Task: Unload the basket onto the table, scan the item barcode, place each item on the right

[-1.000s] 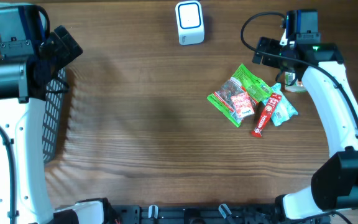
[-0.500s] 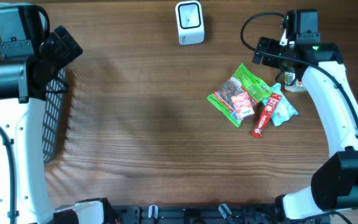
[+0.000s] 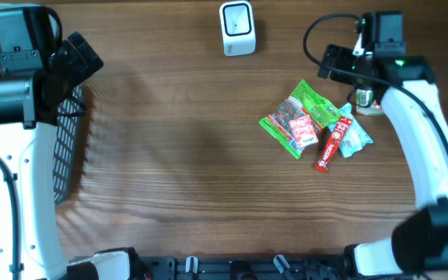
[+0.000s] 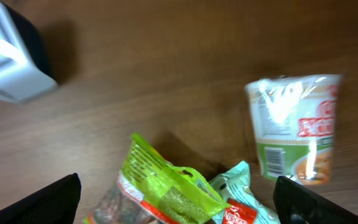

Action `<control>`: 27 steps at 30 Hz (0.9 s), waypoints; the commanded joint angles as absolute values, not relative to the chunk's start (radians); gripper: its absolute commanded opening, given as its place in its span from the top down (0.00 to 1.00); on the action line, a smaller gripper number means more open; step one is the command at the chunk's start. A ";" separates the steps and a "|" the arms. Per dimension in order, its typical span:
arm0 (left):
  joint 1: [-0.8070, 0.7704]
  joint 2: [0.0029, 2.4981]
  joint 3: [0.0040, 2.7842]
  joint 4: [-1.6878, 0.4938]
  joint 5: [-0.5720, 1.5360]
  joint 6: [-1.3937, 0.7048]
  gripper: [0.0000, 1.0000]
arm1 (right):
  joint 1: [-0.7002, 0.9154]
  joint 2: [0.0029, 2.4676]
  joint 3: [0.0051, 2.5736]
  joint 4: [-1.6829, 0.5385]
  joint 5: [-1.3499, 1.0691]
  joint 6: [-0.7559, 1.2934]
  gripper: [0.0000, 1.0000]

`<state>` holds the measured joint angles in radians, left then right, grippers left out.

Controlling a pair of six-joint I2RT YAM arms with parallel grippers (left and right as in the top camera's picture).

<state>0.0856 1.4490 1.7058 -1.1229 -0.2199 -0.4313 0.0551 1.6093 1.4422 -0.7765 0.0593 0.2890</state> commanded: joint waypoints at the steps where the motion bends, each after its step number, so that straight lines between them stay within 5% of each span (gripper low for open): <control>1: 0.090 1.446 1.716 -1.122 -0.229 -0.423 0.00 | 0.053 1.365 1.451 -0.771 0.051 0.282 0.00; 11: 0.090 1.446 1.716 -1.122 -0.229 -0.423 0.00 | 0.063 0.793 1.438 -0.876 0.059 0.289 0.00; 15: 0.090 1.446 1.716 -1.122 -0.229 -0.423 0.00 | 0.064 0.545 1.242 -0.797 0.080 0.289 0.00; 20: 0.090 1.446 1.716 -1.122 -0.229 -0.423 0.00 | 0.064 0.167 0.709 -0.204 0.081 0.288 0.00; 22: 0.090 1.446 1.716 -1.122 -0.229 -0.423 0.00 | 0.064 0.078 0.458 0.213 0.077 0.275 0.00; 27: 0.090 1.446 1.716 -1.122 -0.229 -0.423 0.00 | 0.064 0.041 0.165 0.490 0.074 0.283 0.00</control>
<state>0.0856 1.4490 1.7058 -1.1236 -0.2199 -0.4313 0.0582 0.0734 0.2516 0.4660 0.0750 0.2852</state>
